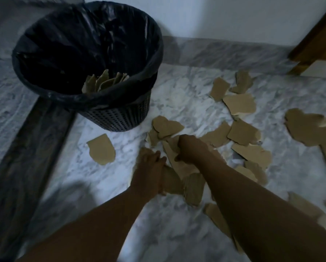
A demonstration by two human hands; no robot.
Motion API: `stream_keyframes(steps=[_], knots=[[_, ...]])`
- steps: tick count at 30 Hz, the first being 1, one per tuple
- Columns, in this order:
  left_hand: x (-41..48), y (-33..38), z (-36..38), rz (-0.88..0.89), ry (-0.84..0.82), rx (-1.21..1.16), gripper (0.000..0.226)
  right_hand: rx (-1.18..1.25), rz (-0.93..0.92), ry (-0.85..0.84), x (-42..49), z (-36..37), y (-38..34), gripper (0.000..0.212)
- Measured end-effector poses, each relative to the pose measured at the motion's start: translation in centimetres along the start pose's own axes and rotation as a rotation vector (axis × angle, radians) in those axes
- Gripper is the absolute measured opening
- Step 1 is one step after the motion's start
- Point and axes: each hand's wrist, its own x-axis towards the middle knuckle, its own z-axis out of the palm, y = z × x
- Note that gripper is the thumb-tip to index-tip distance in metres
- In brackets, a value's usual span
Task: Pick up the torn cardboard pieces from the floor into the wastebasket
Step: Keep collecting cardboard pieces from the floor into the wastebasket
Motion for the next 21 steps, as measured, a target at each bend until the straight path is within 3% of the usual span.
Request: stream_keyframes(steps=[2,5,6,8,13,17,21], knots=[[-0.4,0.1,-0.2,0.000,0.039,0.009,0.108,0.038,-0.020,-0.084,1.1,-0.5,0.2,0.062],[-0.2,1.0,-1.3,0.017,0.044,0.274,0.099,0.104,-0.068,-0.142,2.0,-0.7,0.6,0.063],[0.1,1.2,-1.6,0.032,-0.029,0.334,0.098,0.116,-0.076,-0.155,2.2,-0.8,0.7,0.064],[0.9,1.1,-0.8,0.057,-0.016,0.392,0.086,0.111,-0.071,-0.194,2.6,-1.1,0.5,0.063],[1.1,1.4,-0.8,-0.056,-0.015,0.202,0.076,0.007,-0.053,-0.232,2.7,-1.2,-0.2,0.072],[0.8,2.2,-1.6,-0.178,0.048,0.083,0.084,-0.017,0.017,-0.296,2.8,-1.7,-0.8,0.072],[1.2,2.4,-2.0,-0.184,-0.031,0.192,0.086,-0.009,0.017,-0.298,1.9,-1.8,-0.9,0.056]])
